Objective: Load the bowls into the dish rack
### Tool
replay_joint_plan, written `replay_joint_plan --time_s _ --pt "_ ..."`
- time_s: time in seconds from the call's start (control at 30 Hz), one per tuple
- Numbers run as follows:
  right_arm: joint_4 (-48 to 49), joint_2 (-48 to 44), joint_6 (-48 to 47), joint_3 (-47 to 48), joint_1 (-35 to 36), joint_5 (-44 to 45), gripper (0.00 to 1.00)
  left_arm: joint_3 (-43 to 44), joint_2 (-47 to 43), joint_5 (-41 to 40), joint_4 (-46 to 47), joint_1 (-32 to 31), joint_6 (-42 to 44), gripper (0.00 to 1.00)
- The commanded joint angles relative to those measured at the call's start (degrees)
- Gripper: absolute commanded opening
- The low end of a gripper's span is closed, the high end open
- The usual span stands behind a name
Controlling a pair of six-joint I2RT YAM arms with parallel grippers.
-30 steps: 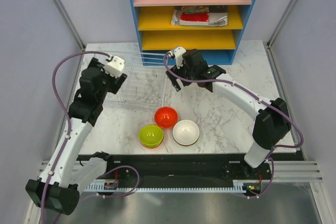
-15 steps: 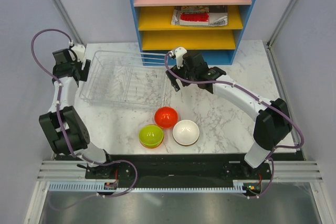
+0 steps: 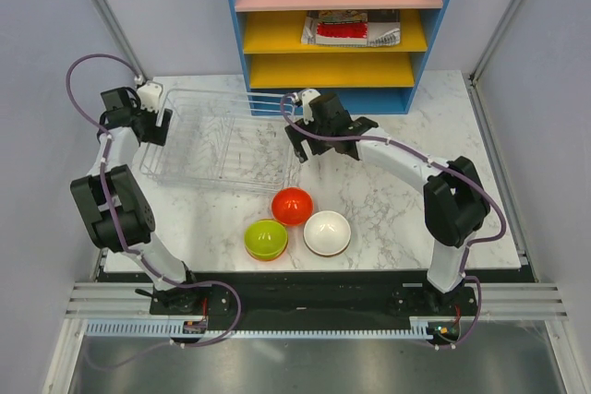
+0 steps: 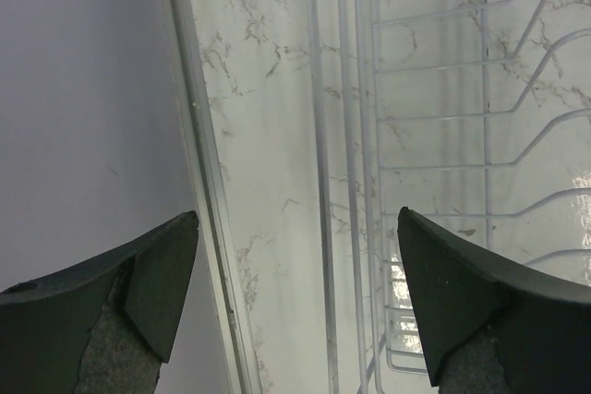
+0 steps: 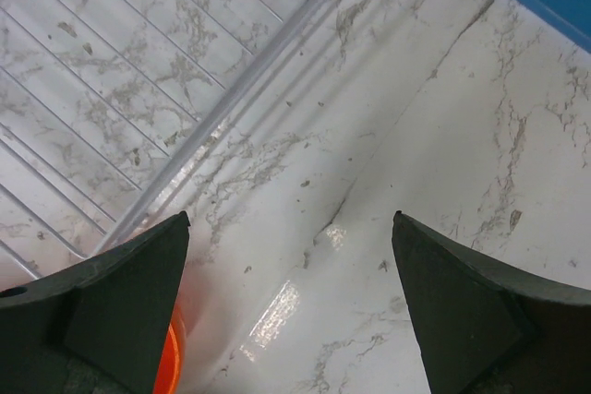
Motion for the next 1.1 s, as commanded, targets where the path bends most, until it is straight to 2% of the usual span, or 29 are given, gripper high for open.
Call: replay_joint_plan --time_s 0.0,0.13,0.27,0.5,0.7,0.87,1.07 --pt "2.12 -1.58 2.44 4.72 -0.03 -2.99 0.98 -0.71 0.51 5.33 0.05 0.21 1.70 0.95" --pt "1.94 -1.14 4.20 6.65 -0.03 -7.38 0.98 -1.50 1.39 7.00 0.05 0.20 1.61 0.94" --pt "1.94 2.45 5.70 8.15 0.05 -7.83 0.98 -2.47 1.48 9.72 -0.12 0.03 1.26 0.93" --pt "3.26 7.73 6.13 10.70 0.14 -4.41 0.98 -4.14 -0.45 14.99 -2.49 -0.32 0.82 0.92" --pt "4.22 10.72 5.96 12.63 0.23 3.32 0.98 -6.25 -3.00 18.51 -4.25 -1.63 1.26 0.92" --pt "4.22 10.55 5.96 11.58 0.06 9.39 0.98 -6.95 -4.06 20.27 -5.74 -3.22 1.26 0.92" --pt "4.14 8.62 5.43 9.21 -1.52 11.94 0.98 -7.39 -5.20 21.94 -6.89 -5.59 0.56 0.92"
